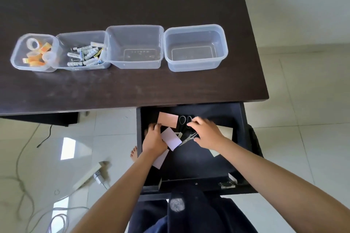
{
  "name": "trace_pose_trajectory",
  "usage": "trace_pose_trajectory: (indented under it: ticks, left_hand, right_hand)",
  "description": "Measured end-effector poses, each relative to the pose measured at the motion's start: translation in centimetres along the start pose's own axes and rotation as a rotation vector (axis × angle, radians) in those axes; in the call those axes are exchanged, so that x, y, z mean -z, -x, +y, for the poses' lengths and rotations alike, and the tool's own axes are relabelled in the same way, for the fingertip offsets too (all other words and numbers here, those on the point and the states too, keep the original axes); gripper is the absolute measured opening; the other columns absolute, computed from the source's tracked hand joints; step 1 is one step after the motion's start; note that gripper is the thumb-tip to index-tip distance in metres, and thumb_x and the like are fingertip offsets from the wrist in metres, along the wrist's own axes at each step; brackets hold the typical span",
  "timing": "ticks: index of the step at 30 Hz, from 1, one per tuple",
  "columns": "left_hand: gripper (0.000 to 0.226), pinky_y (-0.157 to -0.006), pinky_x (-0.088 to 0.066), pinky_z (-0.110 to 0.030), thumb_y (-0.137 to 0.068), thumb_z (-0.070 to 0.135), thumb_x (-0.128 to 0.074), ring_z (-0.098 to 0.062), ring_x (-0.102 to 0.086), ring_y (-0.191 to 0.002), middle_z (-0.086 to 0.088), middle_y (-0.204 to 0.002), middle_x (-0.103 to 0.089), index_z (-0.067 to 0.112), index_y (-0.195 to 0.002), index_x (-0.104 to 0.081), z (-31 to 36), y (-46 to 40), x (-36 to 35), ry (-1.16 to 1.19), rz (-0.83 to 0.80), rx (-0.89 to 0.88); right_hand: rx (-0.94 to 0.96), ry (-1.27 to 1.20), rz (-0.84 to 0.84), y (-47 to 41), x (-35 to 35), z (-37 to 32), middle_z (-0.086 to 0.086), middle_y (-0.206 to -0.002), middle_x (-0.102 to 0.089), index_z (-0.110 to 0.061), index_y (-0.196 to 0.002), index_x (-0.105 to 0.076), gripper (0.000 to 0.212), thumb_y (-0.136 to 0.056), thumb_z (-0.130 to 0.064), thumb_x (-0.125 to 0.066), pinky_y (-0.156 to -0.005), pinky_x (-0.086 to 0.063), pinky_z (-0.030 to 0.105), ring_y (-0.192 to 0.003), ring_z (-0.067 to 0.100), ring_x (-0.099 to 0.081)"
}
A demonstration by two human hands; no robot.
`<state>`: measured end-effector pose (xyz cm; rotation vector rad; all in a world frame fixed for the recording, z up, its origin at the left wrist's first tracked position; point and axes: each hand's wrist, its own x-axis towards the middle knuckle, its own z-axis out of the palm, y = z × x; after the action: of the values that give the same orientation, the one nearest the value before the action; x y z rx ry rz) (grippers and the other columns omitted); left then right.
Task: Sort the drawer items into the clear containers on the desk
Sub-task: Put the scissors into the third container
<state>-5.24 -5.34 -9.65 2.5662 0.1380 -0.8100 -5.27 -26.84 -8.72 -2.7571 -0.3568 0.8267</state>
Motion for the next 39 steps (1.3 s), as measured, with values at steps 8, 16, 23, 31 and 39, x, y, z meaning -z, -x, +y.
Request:
trace_pose_trajectory:
  ticks: [8, 16, 23, 31, 39]
  left_hand:
    - [0.058, -0.084, -0.049, -0.037, -0.074, -0.006, -0.056, -0.03, -0.038, -0.12, -0.009, -0.133, -0.037, 0.012, -0.128, -0.043, -0.5, -0.4, -0.7, -0.09, 0.015, 0.007]
    - [0.066, -0.078, -0.053, -0.036, -0.072, 0.022, -0.072, -0.028, -0.035, -0.118, -0.007, -0.128, -0.037, 0.02, -0.131, -0.043, -0.5, -0.1, -0.8, -0.223, -0.042, -0.062]
    - [0.066, -0.08, -0.055, -0.035, -0.073, 0.022, -0.073, -0.027, -0.04, -0.118, -0.006, -0.127, -0.038, 0.019, -0.131, -0.043, -0.7, 0.1, -1.3, -0.226, -0.023, -0.074]
    - [0.072, -0.079, -0.053, -0.031, -0.068, 0.03, -0.075, -0.026, -0.042, -0.118, -0.006, -0.13, -0.042, 0.018, -0.131, -0.042, -0.4, 0.6, -1.1, -0.218, -0.018, -0.04]
    - [0.069, -0.078, -0.052, -0.031, -0.071, 0.032, -0.072, -0.025, -0.041, -0.12, -0.004, -0.131, -0.044, 0.019, -0.132, -0.041, 0.5, 1.9, -0.7, -0.205, 0.029, -0.022]
  right_hand:
    - [0.015, 0.138, -0.054, -2.6, -0.9, 0.3, 0.009, -0.126, -0.03, -0.024, -0.127, -0.04, 0.07, -0.069, -0.02, -0.079, -0.081, -0.045, 0.042, -0.106, 0.034, -0.046]
    - [0.059, 0.117, -0.124, -3.3, -0.1, 1.5, 0.006, -0.122, -0.029, -0.028, -0.132, -0.032, 0.097, -0.053, -0.032, -0.087, -0.072, -0.043, 0.035, -0.098, 0.03, -0.049]
    - [0.089, 0.164, -0.194, -4.1, 0.7, 1.4, 0.01, -0.124, -0.026, -0.031, -0.142, -0.024, 0.106, -0.056, -0.027, -0.085, -0.061, -0.041, 0.031, -0.08, 0.028, -0.05]
    - [0.057, 0.015, -0.2, -4.1, 1.2, 1.1, 0.008, -0.107, -0.041, -0.028, -0.112, -0.027, 0.082, -0.049, -0.019, -0.08, -0.053, -0.039, 0.03, -0.079, 0.029, -0.052]
    - [0.067, -0.036, -0.178, -3.4, 1.7, 1.6, 0.003, -0.107, -0.045, -0.029, -0.112, -0.028, 0.082, -0.049, -0.024, -0.079, -0.069, -0.046, 0.035, -0.089, 0.025, -0.05]
